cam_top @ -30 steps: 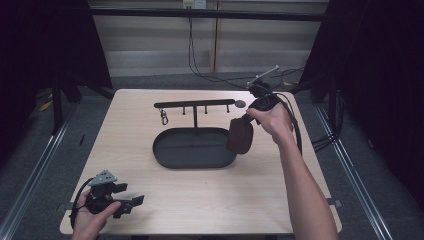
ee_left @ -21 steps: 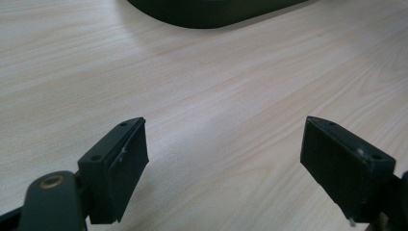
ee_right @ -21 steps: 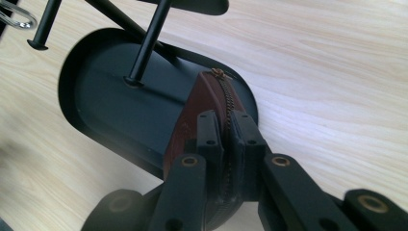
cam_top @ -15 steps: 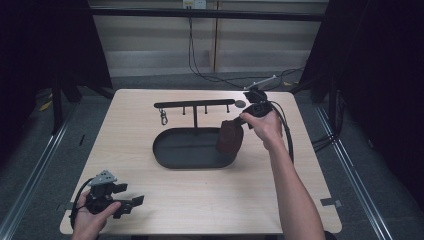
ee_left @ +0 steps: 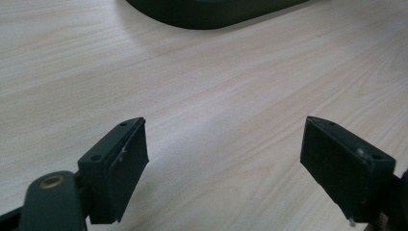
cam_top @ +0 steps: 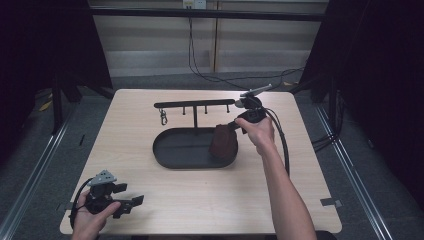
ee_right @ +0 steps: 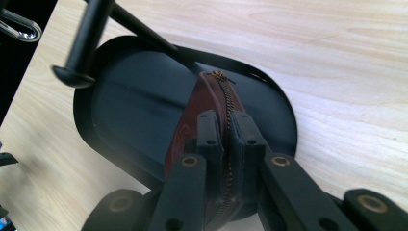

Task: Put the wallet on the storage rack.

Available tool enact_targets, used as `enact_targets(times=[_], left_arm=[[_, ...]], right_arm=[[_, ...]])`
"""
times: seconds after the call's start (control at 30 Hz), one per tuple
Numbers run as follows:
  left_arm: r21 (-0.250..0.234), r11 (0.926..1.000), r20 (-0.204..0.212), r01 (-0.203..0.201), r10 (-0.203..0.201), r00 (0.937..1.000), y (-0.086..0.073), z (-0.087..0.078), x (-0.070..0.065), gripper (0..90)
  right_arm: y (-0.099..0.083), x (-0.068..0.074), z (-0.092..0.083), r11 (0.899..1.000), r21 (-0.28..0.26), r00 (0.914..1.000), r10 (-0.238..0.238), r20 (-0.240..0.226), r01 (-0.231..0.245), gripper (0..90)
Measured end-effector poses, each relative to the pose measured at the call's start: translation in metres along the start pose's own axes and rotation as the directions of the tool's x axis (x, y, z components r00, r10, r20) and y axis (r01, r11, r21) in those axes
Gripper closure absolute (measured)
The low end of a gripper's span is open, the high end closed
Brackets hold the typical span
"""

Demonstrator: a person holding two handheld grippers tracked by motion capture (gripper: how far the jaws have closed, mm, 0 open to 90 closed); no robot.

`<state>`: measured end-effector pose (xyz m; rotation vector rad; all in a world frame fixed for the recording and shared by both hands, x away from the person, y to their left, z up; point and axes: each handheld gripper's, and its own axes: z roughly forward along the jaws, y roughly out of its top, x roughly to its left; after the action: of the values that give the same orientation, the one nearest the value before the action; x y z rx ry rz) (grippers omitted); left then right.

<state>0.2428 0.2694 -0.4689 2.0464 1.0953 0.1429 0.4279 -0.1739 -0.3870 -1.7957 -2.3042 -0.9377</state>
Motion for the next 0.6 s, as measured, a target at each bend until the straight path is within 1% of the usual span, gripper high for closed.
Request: enact_targets(times=[0.07,0.1,0.17,0.23,0.3,0.33,0.37,0.47,0.6], left_arm=[[-0.001,1.0000,0.001,-0.001,0.001,1.0000,0.000,-0.001,0.000,16.8],[-0.004,1.0000,-0.002,-0.001,0.001,1.0000,0.000,-0.001,0.000,16.8],[-0.005,1.0000,0.000,0.002,-0.002,1.0000,0.000,-0.001,0.000,16.8],[-0.004,1.0000,-0.002,0.003,-0.003,1.0000,0.000,-0.001,0.000,16.8],[-0.005,1.0000,0.000,0.004,-0.004,1.0000,0.000,-0.001,0.000,16.8],[-0.005,1.0000,0.001,0.002,-0.002,1.0000,0.000,-0.001,0.000,16.8],[-0.004,1.0000,0.002,0.000,0.000,1.0000,0.000,-0.001,0.000,16.8],[-0.004,1.0000,0.003,-0.002,0.002,1.0000,0.000,-0.001,-0.001,16.8],[-0.004,1.0000,0.002,-0.001,0.001,1.0000,0.000,-0.001,0.000,16.8]], right_arm=[[0.000,0.000,0.004,1.000,-0.010,1.0000,0.001,-0.005,-0.001,83.7],[-0.001,0.000,0.006,1.000,-0.006,0.9999,0.008,-0.014,-0.009,83.7],[-0.002,-0.001,0.011,1.000,-0.006,0.9998,0.004,-0.019,-0.004,83.7],[-0.005,-0.004,0.016,1.000,-0.005,0.9996,0.010,-0.024,-0.010,83.7],[-0.005,-0.005,0.017,1.000,-0.009,0.9996,0.015,-0.026,-0.015,83.7],[-0.006,-0.006,0.019,1.000,-0.011,0.9995,0.009,-0.029,-0.009,83.7],[-0.008,-0.007,0.020,1.000,-0.029,0.9996,0.002,-0.030,-0.003,83.6],[-0.009,-0.009,0.023,0.999,-0.032,0.9993,0.009,-0.037,-0.010,83.7],[-0.012,-0.012,0.026,0.999,-0.050,0.9989,0.018,-0.044,-0.020,83.7]])
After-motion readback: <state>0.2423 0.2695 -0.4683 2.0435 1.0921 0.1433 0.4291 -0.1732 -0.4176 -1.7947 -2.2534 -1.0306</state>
